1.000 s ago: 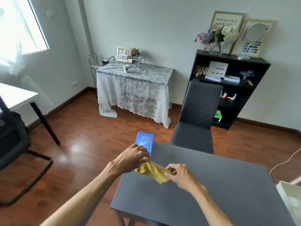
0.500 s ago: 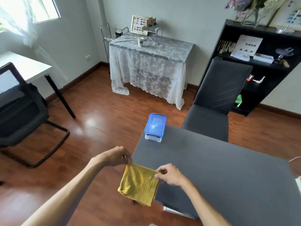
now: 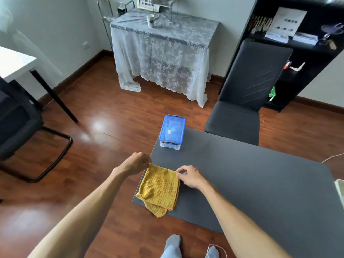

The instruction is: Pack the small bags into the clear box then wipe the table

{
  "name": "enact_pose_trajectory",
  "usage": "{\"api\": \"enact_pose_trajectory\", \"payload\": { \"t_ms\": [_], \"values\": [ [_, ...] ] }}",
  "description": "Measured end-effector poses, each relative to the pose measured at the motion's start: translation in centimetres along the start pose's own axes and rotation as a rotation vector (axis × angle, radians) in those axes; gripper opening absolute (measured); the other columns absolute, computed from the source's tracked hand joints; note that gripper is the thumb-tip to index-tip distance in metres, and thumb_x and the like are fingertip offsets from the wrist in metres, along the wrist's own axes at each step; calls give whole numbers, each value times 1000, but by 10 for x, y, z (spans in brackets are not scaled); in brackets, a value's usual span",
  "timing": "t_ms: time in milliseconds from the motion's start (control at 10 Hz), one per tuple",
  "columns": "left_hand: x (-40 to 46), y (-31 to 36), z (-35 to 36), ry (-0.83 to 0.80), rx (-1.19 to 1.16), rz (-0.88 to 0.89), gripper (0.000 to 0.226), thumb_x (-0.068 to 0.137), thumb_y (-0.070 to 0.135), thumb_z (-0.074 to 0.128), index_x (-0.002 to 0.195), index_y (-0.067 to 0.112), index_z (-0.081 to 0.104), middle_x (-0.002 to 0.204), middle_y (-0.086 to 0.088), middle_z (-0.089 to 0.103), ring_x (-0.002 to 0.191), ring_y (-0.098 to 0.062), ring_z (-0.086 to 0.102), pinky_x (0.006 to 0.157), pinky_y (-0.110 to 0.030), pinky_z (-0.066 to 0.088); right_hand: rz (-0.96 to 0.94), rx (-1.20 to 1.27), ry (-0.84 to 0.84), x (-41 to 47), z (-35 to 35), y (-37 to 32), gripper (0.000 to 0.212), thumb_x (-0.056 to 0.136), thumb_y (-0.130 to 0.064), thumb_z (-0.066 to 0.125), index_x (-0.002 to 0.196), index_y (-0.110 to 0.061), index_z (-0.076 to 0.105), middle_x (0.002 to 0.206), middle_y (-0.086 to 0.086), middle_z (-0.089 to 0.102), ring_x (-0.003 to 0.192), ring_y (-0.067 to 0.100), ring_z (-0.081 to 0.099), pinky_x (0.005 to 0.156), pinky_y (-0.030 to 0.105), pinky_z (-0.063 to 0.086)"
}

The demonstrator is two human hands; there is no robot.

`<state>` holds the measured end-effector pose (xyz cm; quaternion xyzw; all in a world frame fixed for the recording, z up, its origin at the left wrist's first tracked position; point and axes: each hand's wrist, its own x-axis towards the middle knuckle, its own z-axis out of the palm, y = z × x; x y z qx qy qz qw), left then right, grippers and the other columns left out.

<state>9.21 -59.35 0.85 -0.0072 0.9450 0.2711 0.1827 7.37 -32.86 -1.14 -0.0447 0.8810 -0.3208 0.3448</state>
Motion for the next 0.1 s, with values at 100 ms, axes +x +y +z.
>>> {"api": "enact_pose_trajectory", "payload": {
  "t_ms": [100],
  "values": [
    [-5,4,11,66,34,18,29,91,22,66,120,15,66,114,-2,71,98,-17,67,83,-33,55,-25,77,89,-3,-3,14,34,94,-40,59,128,-33,62,105,-9,69,102,16,65,92,32,48]
  ]
}}
